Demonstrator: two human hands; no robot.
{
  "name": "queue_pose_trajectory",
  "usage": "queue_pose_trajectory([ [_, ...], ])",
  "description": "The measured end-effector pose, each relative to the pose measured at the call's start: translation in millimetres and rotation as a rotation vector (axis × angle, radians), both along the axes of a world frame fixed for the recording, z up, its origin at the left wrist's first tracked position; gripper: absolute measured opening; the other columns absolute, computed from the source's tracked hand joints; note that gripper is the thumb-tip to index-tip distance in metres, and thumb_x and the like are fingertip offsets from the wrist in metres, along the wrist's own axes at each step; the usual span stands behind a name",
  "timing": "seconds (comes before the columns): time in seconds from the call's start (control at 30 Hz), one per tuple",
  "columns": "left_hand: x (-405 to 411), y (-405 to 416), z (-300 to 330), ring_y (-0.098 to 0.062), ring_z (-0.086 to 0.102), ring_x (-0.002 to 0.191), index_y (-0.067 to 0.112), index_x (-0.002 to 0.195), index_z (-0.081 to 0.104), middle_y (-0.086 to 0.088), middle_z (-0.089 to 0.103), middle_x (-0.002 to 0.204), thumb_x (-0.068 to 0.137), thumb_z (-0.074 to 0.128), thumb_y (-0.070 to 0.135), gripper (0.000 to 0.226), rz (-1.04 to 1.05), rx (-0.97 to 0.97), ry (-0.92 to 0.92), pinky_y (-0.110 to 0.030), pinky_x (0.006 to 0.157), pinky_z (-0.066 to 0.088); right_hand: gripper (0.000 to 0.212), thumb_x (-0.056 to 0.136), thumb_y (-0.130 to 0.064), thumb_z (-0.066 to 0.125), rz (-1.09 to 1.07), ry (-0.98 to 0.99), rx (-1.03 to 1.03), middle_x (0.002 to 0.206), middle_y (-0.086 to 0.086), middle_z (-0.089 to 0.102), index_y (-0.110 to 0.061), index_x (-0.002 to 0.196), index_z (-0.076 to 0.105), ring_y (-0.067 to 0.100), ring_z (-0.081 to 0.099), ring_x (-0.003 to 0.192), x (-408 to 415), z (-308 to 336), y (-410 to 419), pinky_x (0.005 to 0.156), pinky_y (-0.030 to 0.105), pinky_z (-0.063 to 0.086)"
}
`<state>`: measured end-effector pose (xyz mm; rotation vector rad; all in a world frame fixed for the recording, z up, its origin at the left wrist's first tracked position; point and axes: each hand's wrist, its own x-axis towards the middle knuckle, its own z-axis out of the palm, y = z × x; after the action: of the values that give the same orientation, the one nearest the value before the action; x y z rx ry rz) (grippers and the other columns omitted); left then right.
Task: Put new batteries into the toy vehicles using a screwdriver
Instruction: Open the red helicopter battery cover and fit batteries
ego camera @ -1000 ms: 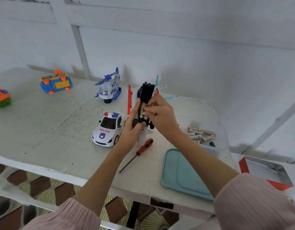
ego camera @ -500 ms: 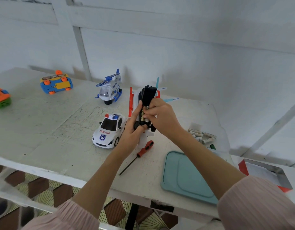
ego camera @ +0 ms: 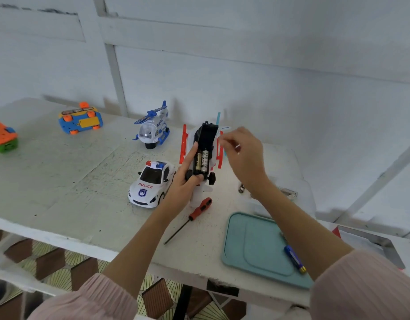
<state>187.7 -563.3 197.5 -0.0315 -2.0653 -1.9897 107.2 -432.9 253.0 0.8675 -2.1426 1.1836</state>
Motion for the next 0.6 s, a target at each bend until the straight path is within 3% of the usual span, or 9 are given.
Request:
queue_pose_trajectory([
  [0.1, 0, -1, 0, 0.000, 0.047, 0.121, 0.055, 0.130, 0.028, 0.009, 0.037, 0.145, 0.096, 0.039, -0.006, 0.071, 0.012, 0.021, -0.002, -0.008, 0.084, 0.044, 0.015, 0.086, -0.011, 0.062, -0.003, -0.134, -0.142, 0.080, 0.004, 0.062, -0.007, 0.101, 0.065, 0.012, 0.058, 0.069, 0, 14, 1, 0.070, 0.021, 0.052],
  [0.2, -1, -3, -1, -0.004, 0.046, 0.125, 0.056, 0.131, 0.026, 0.011, 0.036, 0.146, 0.096, 0.039, -0.005, 0.071, 0.007, 0.014, -0.010, -0.008, 0.085, 0.045, 0.029, 0.090, -0.014, 0.057, 0.073, -0.261, -0.099, 0.084, 0.004, 0.062, -0.009, 0.118, 0.061, 0.016, 0.058, 0.073, -3, 26, -3, 0.076, 0.029, 0.053],
  [0.3, -1, -2, 0, 0.002, 0.048, 0.120, 0.055, 0.132, 0.025, 0.012, 0.039, 0.142, 0.096, 0.040, -0.003, 0.070, 0.001, -0.019, -0.018, -0.007, 0.086, 0.044, 0.023, 0.092, -0.011, 0.053, 0.103, -0.216, -0.012, 0.082, -0.003, 0.061, -0.005, 0.111, 0.065, 0.012, 0.055, 0.072, -2, 28, -7, 0.078, 0.036, 0.053],
  [0.47, 1, 1, 3, 0.013, 0.050, 0.107, 0.053, 0.132, 0.021, 0.018, 0.042, 0.134, 0.096, 0.040, -0.004, 0.069, -0.008, -0.071, -0.012, -0.004, 0.083, 0.042, 0.016, 0.089, -0.004, 0.055, 0.118, -0.232, -0.037, 0.076, -0.008, 0.060, -0.005, 0.097, 0.069, 0.000, 0.055, 0.063, 1, 26, -3, 0.068, 0.024, 0.053],
  [0.6, 1, -1, 0, -0.003, 0.049, 0.120, 0.053, 0.134, 0.020, 0.010, 0.042, 0.141, 0.097, 0.040, -0.004, 0.071, -0.019, -0.095, 0.008, -0.010, 0.091, 0.042, 0.016, 0.084, -0.004, 0.063, 0.161, -0.189, -0.008, 0.077, -0.005, 0.064, -0.007, 0.097, 0.071, 0.005, 0.058, 0.067, 14, 11, 6, 0.068, 0.021, 0.051],
])
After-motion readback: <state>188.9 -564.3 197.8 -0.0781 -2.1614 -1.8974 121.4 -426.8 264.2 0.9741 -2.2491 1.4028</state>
